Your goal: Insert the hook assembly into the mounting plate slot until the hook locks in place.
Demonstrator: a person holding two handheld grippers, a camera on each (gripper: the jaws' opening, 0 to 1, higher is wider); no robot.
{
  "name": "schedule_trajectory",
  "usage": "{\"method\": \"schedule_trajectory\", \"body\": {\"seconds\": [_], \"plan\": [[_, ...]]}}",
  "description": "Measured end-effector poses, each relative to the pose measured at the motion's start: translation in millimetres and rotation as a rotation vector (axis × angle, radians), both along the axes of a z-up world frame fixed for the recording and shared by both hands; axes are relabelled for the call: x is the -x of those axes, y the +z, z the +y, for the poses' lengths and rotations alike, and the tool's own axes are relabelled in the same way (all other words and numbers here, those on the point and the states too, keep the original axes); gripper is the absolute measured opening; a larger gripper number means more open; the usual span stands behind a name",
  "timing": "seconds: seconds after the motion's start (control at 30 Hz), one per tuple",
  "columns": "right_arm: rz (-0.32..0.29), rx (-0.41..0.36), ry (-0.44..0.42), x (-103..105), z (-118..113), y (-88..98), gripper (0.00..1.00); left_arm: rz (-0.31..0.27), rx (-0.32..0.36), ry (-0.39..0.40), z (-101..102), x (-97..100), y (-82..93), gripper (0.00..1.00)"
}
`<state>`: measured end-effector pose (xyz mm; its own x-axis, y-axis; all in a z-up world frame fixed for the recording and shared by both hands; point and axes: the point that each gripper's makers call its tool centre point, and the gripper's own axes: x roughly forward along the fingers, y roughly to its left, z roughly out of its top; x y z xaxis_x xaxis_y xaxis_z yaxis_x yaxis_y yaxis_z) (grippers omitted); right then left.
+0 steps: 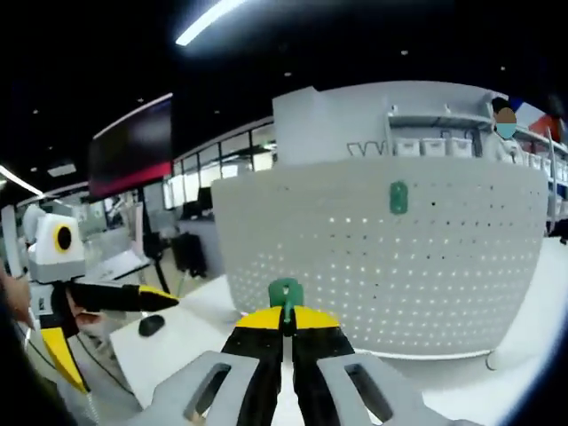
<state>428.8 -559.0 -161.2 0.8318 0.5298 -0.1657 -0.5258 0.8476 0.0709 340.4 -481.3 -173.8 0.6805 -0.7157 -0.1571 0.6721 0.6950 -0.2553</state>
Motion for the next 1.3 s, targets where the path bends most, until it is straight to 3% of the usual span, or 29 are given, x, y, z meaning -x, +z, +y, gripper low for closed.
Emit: {"method": "schedule_trajectory", "body": {"seconds": [0.33, 0.6, 0.7, 1.03, 1.3], "plan": [[-0.059, -0.011, -0.124, -43, -37, 15.1, 0.00, 0.033, -0.010, 0.018, 6, 2.6, -9.2, 1.00], [-0.087, -0.058, -0.228, -70, -68, 25.9, 0.00, 0.024, 0.000, 0.057, 14, -5.0, -10.0, 1.00], [-0.112, -0.057, -0.263, -83, -80, 33.6, 0.00, -0.019, -0.079, 0.081, 20, -8.1, -13.9, 1.00], [-0.199, -0.020, -0.335, -121, -97, 57.5, 0.00, -0.028, -0.072, 0.103, 24, -12.3, -11.9, 1.00], [-0.222, -0.032, -0.362, -138, -100, 66.7, 0.00, -0.030, -0.071, 0.116, 29, -18.1, -10.6, 0.99]]}}
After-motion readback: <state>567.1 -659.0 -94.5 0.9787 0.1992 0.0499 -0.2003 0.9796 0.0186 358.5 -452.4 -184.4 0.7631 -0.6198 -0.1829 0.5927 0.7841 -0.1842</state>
